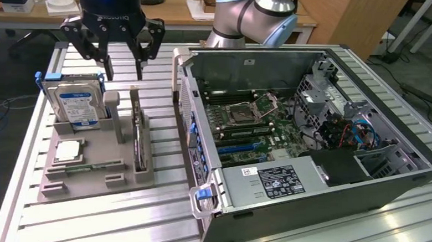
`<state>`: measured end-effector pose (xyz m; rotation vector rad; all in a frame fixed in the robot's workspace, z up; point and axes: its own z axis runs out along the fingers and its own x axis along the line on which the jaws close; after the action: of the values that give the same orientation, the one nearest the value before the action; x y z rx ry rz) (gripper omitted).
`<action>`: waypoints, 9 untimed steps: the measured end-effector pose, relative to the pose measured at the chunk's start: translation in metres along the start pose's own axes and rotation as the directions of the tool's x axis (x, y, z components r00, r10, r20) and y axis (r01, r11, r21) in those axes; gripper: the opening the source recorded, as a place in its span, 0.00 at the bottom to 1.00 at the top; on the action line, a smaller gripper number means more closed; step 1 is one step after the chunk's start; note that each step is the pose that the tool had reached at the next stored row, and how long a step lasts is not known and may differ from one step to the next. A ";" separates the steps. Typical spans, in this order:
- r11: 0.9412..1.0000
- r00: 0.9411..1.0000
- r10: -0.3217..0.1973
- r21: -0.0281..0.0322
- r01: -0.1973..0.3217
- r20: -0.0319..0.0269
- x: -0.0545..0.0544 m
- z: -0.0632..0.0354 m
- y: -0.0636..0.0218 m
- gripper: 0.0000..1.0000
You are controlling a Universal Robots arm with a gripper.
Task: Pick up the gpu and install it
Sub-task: 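Pick up the gpu and move the gpu toward the slot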
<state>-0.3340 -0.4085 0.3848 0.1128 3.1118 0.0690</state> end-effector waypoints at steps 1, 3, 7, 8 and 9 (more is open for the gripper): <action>1.000 1.000 0.000 0.000 0.000 0.000 0.000 0.0003 -0.0002 0.53; 1.000 1.000 0.000 0.000 0.000 0.000 0.000 0.0008 -0.0006 0.53; 1.000 1.000 0.000 0.000 0.000 0.000 0.000 0.0025 -0.0008 0.53; 1.000 1.000 0.000 0.000 0.000 0.000 0.000 0.0032 -0.0009 0.53; 1.000 1.000 0.000 0.000 0.000 0.000 0.000 0.0039 -0.0009 0.53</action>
<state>-0.3340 -0.4092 0.3809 0.1128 3.1115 0.0691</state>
